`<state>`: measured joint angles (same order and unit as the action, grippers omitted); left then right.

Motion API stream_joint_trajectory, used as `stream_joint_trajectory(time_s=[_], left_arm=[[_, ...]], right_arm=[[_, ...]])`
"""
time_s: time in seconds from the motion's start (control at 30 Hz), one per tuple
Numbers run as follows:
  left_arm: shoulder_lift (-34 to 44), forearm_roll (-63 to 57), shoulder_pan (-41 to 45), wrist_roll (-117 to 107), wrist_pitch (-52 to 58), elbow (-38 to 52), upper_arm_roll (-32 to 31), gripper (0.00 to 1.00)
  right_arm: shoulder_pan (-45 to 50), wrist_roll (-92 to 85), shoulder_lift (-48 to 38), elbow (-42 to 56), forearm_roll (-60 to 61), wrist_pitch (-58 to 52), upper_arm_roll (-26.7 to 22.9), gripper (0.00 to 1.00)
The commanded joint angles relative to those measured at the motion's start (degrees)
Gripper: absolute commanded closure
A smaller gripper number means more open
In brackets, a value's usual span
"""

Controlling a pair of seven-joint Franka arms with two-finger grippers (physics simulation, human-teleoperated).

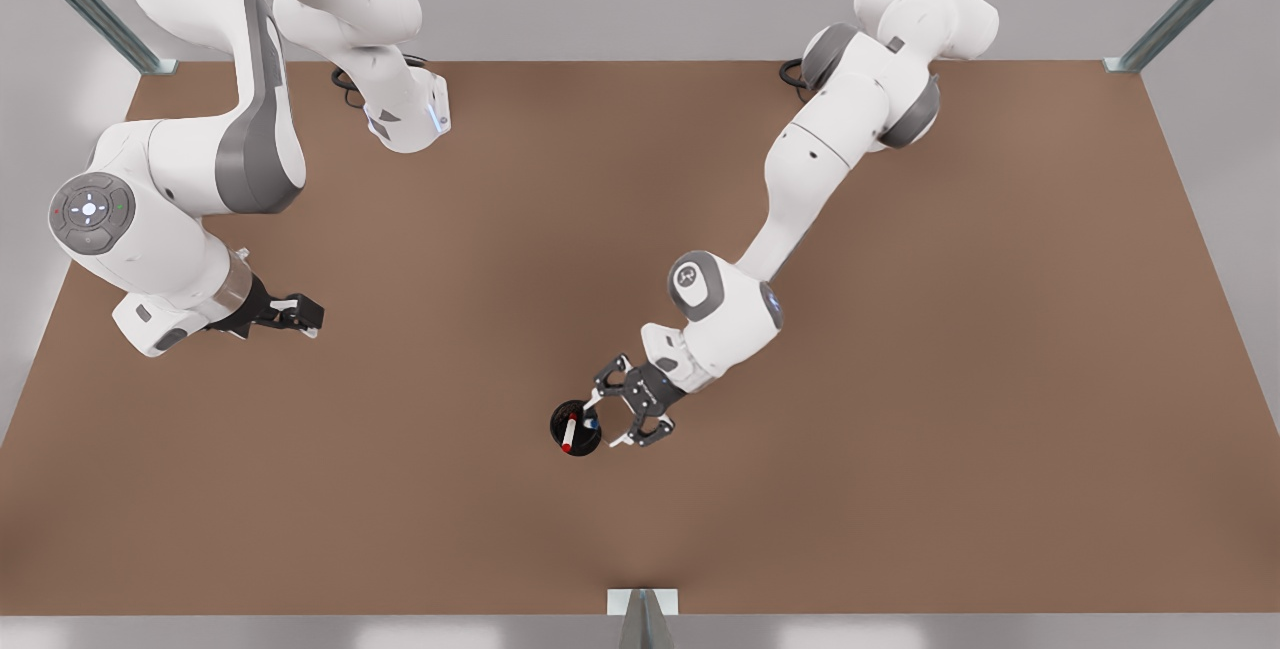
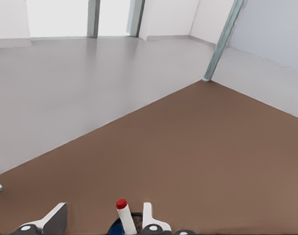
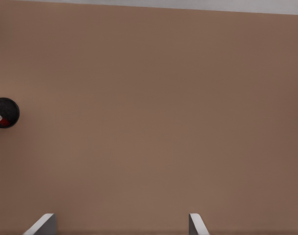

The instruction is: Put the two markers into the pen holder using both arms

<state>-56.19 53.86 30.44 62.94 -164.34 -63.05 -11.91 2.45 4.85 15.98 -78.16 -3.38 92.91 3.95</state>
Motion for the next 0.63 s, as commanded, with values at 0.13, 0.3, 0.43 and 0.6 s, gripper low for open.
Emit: stream_joint_trajectory(time_s=[0.13,0.3,0.43,0.6], left_arm=[[17.4,-30.2,2.2,-65.9,68.9,0.4,33.8,0.0],[41.2,-54.5,-15.8,-67.9,82.2,-6.8,13.2,0.0],[47.9,-54.7,-16.6,-66.5,75.3,-15.1,13.2,0.0],[45.0,-54.7,-16.6,-65.9,75.5,-14.6,13.4,0.0]], right_arm=[[0.1,-0.4,-0.1,0.0,0.0,0.0,0.0,0.0],[0.2,-0.3,-0.1,0.0,0.0,-0.1,0.0,0.0],[0.4,-0.4,-0.1,0.0,-0.1,0.0,0.2,0.0],[0.5,-0.4,-0.1,0.4,0.0,0.0,0.2,0.0]])
